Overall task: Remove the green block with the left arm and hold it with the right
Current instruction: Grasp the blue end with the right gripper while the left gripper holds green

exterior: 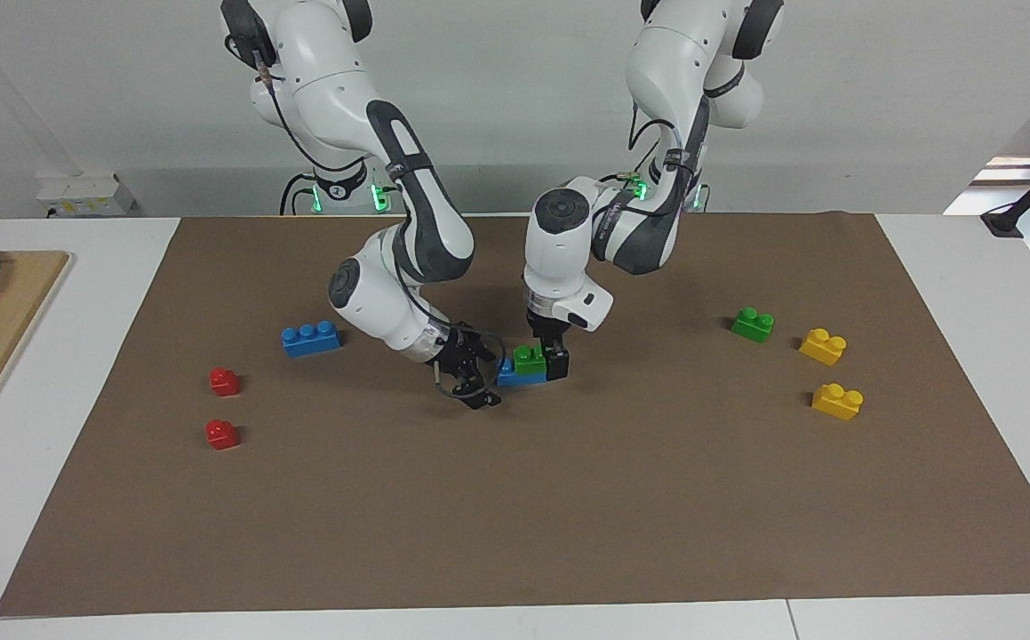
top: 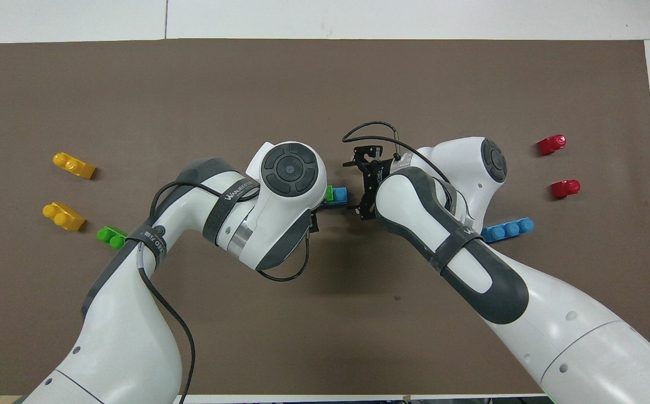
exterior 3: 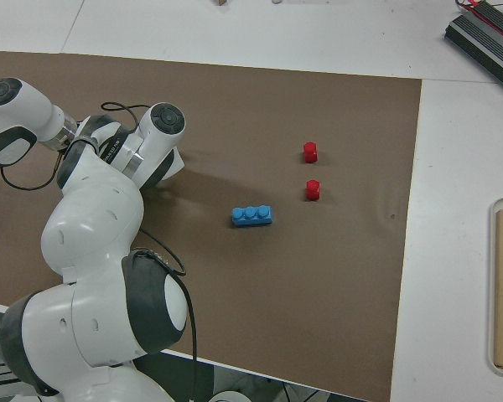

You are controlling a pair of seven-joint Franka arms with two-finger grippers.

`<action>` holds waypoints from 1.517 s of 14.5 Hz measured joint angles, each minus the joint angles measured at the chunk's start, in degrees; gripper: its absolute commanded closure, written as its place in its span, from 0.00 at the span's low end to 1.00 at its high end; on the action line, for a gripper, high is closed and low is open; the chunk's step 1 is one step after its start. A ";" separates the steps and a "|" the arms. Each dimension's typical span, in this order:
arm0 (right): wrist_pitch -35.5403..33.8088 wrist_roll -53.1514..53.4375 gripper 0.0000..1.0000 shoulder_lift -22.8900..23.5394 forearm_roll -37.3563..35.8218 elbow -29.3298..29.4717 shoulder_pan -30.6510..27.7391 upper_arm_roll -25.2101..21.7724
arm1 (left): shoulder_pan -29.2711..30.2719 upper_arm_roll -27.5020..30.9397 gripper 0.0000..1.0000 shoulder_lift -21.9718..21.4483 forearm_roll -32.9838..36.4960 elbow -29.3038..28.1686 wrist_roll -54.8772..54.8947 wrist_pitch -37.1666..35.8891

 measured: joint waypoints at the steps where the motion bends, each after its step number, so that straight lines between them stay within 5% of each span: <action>1: 0.21 0.00 0.02 0.09 0.00 0.00 0.18 0.00 | 0.00 0.02 0.00 0.00 0.00 0.00 -0.01 0.01; 11: 3.31 0.00 0.08 0.96 1.81 -0.01 2.58 0.00 | 0.00 0.04 0.00 0.00 0.00 -0.10 -0.33 0.20; 12: 3.35 0.00 0.17 1.02 1.81 -0.01 2.58 -0.02 | 0.00 0.04 0.00 0.00 0.00 -0.10 -0.34 0.23; 15: 3.35 0.00 1.00 1.11 1.81 -0.02 2.66 -0.02 | 0.00 0.04 0.00 0.00 0.00 -0.10 -0.37 0.31; 22: 3.43 0.00 1.00 1.14 1.82 -0.03 2.60 -0.18 | 0.00 0.04 0.02 0.00 0.00 -0.27 -0.77 0.93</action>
